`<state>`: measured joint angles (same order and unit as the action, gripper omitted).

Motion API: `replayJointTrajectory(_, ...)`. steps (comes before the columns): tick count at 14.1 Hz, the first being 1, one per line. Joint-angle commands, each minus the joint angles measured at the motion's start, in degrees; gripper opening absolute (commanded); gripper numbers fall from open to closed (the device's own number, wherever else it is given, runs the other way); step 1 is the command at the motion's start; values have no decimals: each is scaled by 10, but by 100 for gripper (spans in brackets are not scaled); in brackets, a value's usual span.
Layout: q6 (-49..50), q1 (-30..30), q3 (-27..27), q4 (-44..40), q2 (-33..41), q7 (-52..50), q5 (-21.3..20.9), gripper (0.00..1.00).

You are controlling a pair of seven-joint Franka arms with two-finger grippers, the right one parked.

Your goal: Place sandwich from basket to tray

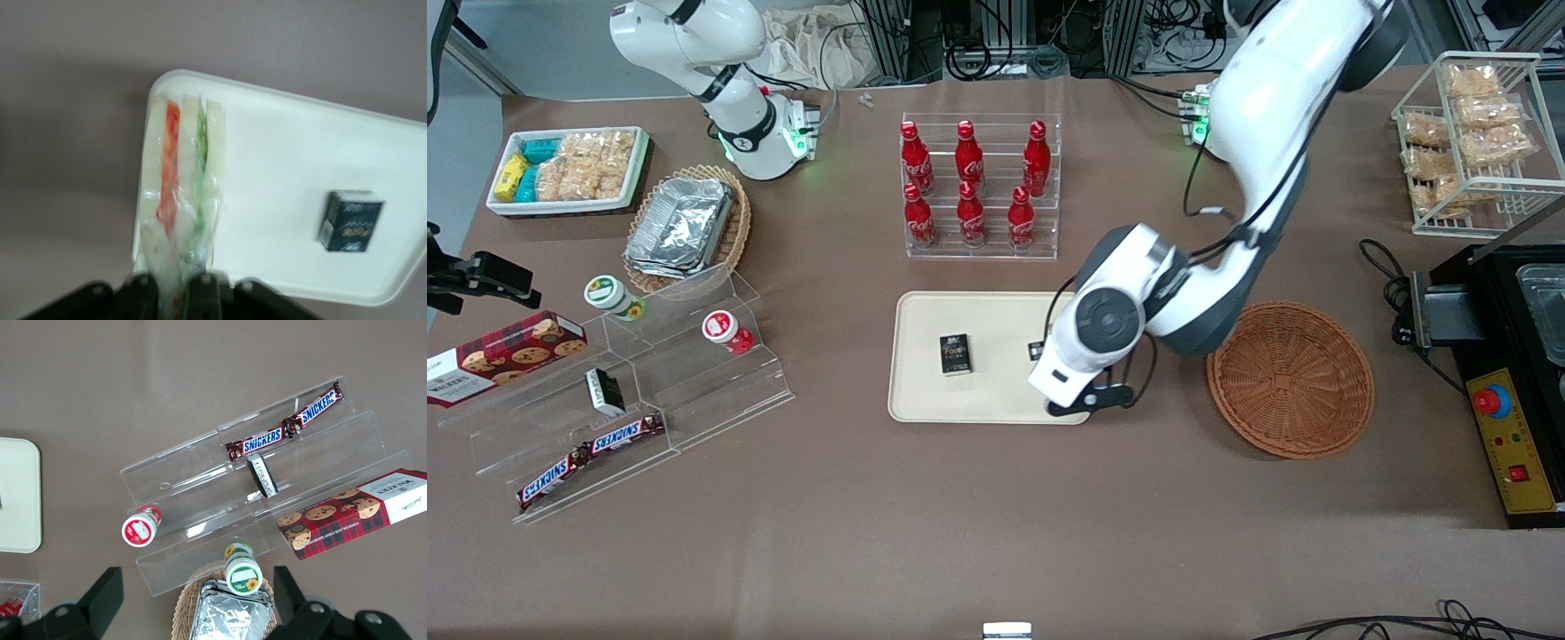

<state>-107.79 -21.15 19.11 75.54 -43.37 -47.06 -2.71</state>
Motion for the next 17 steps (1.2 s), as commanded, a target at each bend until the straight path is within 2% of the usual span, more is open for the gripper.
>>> replayJointTrajectory(1,-8,-15,-6,-34,-48,5,-5,0)
replayJointTrajectory(4,-17,-22,-7,-26,-65,6,-12,0)
replayJointTrajectory(5,-23,-22,-7,-28,-72,4,-32,4)
replayJointTrajectory(6,-27,-22,-7,-27,-72,4,-38,30)
replayJointTrajectory(7,-28,-21,-7,-27,-72,5,-39,70)
replayJointTrajectory(8,-28,-20,-7,-27,-71,4,-40,85)
replayJointTrajectory(9,-29,-20,-7,-27,-68,3,-41,96)
replayJointTrajectory(10,-25,-16,-7,-27,-62,2,-40,99)
replayJointTrajectory(13,-24,17,-7,-27,-27,0,-30,100)
replayJointTrajectory(15,-18,37,-9,-23,18,3,-38,100)
replayJointTrajectory(17,35,76,-8,-19,58,15,-39,100)
